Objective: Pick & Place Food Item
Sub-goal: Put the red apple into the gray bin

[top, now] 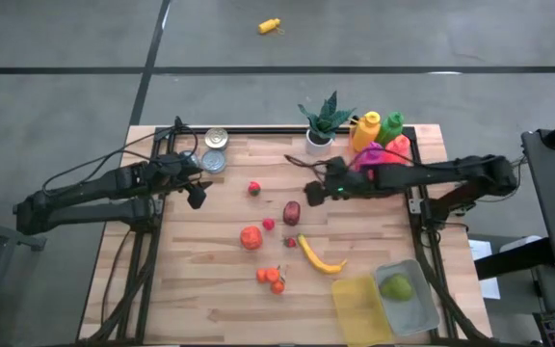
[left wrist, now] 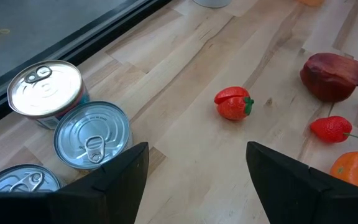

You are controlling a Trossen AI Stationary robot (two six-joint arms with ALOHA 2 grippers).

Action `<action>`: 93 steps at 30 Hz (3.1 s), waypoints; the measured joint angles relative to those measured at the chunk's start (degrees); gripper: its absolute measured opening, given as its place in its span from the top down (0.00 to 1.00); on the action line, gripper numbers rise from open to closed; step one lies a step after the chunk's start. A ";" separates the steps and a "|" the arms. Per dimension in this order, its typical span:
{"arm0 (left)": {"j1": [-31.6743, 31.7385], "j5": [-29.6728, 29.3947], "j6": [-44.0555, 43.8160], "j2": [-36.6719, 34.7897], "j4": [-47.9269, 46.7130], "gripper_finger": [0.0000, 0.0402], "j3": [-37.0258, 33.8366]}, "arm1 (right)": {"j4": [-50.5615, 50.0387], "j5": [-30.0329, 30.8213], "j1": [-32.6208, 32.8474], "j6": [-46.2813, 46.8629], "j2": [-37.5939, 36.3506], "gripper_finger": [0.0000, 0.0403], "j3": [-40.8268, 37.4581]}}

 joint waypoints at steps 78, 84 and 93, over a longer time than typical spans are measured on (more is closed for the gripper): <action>0.00 0.00 0.00 -0.01 0.00 0.31 0.02 | -27.06 -2.82 3.00 23.74 44.27 0.41 37.67; -0.01 -0.01 0.00 -0.02 0.00 0.31 0.02 | -27.82 -2.52 3.02 20.95 41.39 0.41 37.61; 0.00 -0.02 0.02 0.00 -0.02 0.31 0.02 | -32.86 -0.64 3.12 8.13 31.45 0.42 37.59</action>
